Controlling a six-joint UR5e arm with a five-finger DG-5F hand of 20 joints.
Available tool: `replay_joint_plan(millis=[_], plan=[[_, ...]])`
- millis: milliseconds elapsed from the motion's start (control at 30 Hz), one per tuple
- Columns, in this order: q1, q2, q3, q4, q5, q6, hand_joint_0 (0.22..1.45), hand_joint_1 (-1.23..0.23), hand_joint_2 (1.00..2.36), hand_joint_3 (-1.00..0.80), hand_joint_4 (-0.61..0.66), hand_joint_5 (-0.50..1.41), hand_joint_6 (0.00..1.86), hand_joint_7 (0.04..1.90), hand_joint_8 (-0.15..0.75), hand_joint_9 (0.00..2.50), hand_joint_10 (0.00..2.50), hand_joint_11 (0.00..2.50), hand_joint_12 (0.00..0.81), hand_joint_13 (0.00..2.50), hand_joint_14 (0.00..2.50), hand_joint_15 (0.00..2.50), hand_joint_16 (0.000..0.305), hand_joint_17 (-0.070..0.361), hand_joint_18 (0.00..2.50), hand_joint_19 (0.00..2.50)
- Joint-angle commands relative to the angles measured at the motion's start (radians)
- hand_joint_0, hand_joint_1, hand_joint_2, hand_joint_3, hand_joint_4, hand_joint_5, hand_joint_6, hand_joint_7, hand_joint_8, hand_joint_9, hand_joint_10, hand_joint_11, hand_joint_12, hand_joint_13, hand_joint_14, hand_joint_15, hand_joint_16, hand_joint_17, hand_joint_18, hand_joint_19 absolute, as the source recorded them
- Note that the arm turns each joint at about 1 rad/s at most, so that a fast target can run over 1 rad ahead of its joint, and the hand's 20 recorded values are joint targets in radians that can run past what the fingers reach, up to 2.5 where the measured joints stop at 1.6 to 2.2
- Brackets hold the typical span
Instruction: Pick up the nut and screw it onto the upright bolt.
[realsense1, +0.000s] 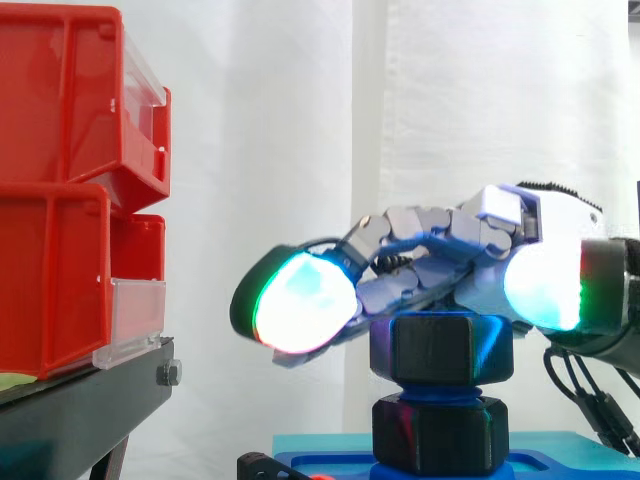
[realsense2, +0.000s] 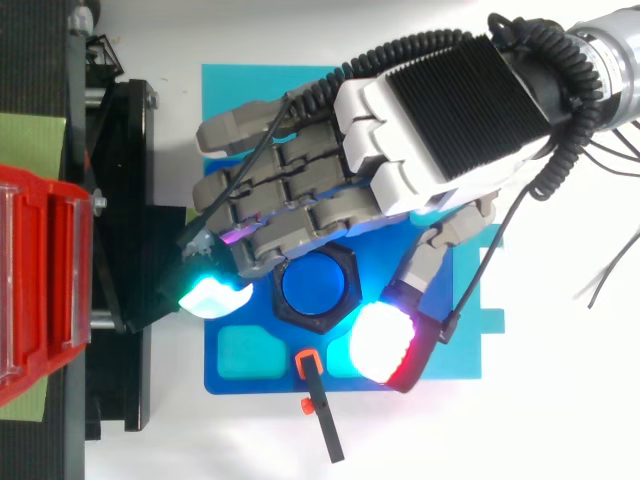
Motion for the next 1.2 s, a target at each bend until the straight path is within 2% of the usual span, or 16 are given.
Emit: replay_joint_plan(millis=[0,100,333,500,567,767,867,1000,1167], plan=[[0.003,-0.007,0.0,-0.008,0.027,-0.006,0.51,-0.31,1.0,-0.5,0.15,-0.22,0.5,0.6,0.247,0.63,0.0,0.0,0.224,0.55,0.0,0.0,0.016,0.036,0.23,0.0],[0.003,-0.007,0.0,-0.013,0.036,-0.006,0.51,-0.31,1.0,-0.5,0.15,-0.22,0.5,0.61,0.249,0.64,0.0,0.0,0.225,0.56,0.0,0.0,0.016,0.036,0.24,0.0],[0.002,-0.007,0.0,-0.016,0.03,0.0,0.51,-0.3,1.0,-0.5,0.16,-0.21,0.5,0.64,0.254,0.66,0.0,0.0,0.224,0.56,0.0,0.0,0.016,0.036,0.25,0.0],[0.002,-0.007,0.002,-0.011,0.019,0.005,0.51,-0.26,1.0,-0.5,0.19,-0.19,0.5,0.75,0.261,0.68,0.0,0.0,0.225,0.57,0.0,0.0,0.016,0.037,0.25,0.0],[0.003,-0.007,0.002,-0.005,0.013,0.029,0.51,-0.25,1.0,-0.5,0.2,-0.18,0.5,0.79,0.263,0.69,0.0,0.0,0.226,0.58,0.0,0.0,0.016,0.037,0.26,0.0],[0.003,-0.005,0.041,-0.011,-0.002,0.042,0.49,-0.23,1.0,-0.5,0.23,-0.17,0.5,0.89,0.271,0.7,0.0,0.0,0.233,0.59,0.0,0.0,0.017,0.039,0.27,0.0],[-0.003,-0.007,0.061,-0.031,-0.029,0.045,0.47,-0.27,1.0,-0.5,0.26,-0.14,0.5,1.05,0.285,0.72,0.0,0.0,0.244,0.59,0.0,0.0,0.019,0.044,0.28,0.0],[-0.004,-0.007,0.061,-0.038,-0.03,0.054,0.45,-0.28,1.0,-0.5,0.26,-0.11,0.5,1.15,0.294,0.75,0.0,0.0,0.25,0.6,0.0,0.0,0.02,0.046,0.28,0.0],[-0.006,-0.007,0.061,-0.038,-0.03,0.058,0.45,-0.28,1.0,-0.5,0.27,-0.11,0.5,1.13,0.295,0.75,0.0,0.0,0.251,0.6,0.0,0.0,0.021,0.046,0.28,0.0]])
